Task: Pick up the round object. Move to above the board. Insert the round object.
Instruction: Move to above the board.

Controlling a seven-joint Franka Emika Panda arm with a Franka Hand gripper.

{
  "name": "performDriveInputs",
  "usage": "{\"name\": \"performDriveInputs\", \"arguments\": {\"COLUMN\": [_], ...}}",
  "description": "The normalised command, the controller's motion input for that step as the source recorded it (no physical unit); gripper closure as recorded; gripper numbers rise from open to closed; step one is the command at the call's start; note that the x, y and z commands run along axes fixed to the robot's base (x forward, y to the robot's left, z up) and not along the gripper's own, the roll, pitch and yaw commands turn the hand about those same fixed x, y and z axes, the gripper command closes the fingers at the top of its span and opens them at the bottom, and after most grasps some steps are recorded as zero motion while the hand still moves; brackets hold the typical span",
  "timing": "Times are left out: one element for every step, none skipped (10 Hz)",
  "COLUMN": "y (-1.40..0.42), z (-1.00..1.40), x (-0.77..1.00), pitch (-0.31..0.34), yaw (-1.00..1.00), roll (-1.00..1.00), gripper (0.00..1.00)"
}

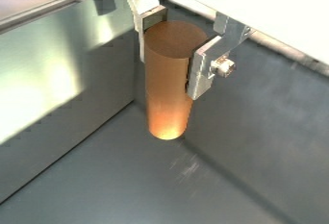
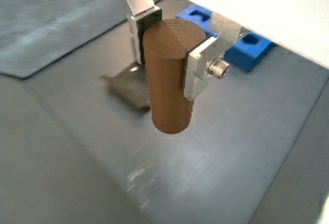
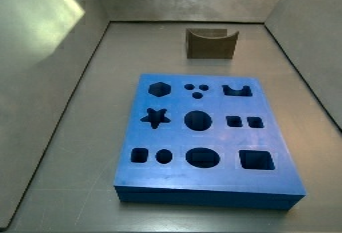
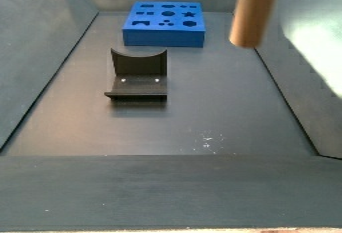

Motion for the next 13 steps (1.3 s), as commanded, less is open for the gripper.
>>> {"name": "performDriveInputs", "arguments": {"y": [-1.0, -1.0, -1.0, -1.0, -1.0, -1.0, -1.0, -1.0, -1.0, -1.0, -1.0, -1.0, -1.0], "z": [-0.11, -0.11, -0.11, -0.11, -0.11, -0.11, -0.11, -0.11, -0.11, -0.11, -0.11, -0.11, -0.12], "x": [0.13, 0.13, 0.13, 0.13, 0.14, 0.14, 0.15, 0.15, 0.16, 0.17, 0.17, 0.19, 0.19], "pitch": [0.399, 0.239, 0.161, 0.108, 0.085, 0.073, 0.049, 0.034, 0.025, 0.02, 0.023, 0.018, 0.015], "yaw": [0.05, 0.02, 0.02, 0.01, 0.01, 0.02, 0.01, 0.01, 0.01, 0.01, 0.01, 0.01, 0.01], "roll": [-0.08, -0.09, -0.06, -0.03, -0.04, -0.02, -0.02, -0.02, 0.0, -0.02, 0.01, -0.01, 0.0], "gripper": [1.0, 1.0, 1.0, 1.0, 1.0, 1.0, 1.0, 1.0, 1.0, 1.0, 1.0, 1.0, 1.0]}}
